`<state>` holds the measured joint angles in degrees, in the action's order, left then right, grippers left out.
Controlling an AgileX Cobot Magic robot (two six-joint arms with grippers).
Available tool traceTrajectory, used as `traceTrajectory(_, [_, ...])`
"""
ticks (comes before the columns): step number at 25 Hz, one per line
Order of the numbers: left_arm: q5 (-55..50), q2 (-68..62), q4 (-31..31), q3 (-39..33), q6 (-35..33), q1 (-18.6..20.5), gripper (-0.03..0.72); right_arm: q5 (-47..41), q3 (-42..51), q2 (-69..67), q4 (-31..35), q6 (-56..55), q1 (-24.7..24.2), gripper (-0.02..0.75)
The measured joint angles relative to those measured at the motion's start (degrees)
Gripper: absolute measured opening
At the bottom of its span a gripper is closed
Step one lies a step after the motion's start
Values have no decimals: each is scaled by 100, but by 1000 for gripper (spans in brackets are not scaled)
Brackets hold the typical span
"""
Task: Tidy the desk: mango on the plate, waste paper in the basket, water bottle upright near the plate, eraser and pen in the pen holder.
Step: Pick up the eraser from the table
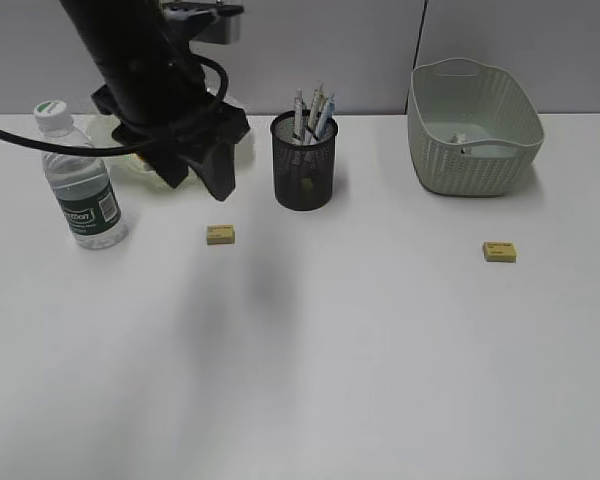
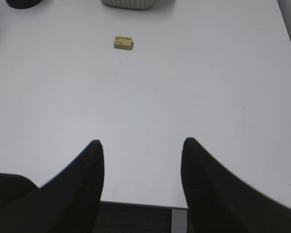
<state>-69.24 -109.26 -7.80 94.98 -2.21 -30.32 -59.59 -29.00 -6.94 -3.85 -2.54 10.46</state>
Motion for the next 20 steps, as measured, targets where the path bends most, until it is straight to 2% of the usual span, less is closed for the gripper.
traceTrajectory(3, [-38, 5, 258, 0, 325, 0, 466, 0, 0, 0, 0, 0, 0, 415])
traceTrajectory(6, [-39, 84, 265, 0, 462, 0, 448, 0, 0, 0, 0, 0, 0, 415])
traceTrajectory(15, [-44, 642, 191, -7, 500, 0, 428, 0, 0, 0, 0, 0, 0, 415])
traceTrajectory(17, [-33, 843, 191, -145, 500, 0, 428, 0, 0, 0, 0, 0, 0, 415])
traceTrajectory(20, [6, 1322, 181, -736, 500, 0, 421, 0, 0, 0, 0, 0, 0, 415])
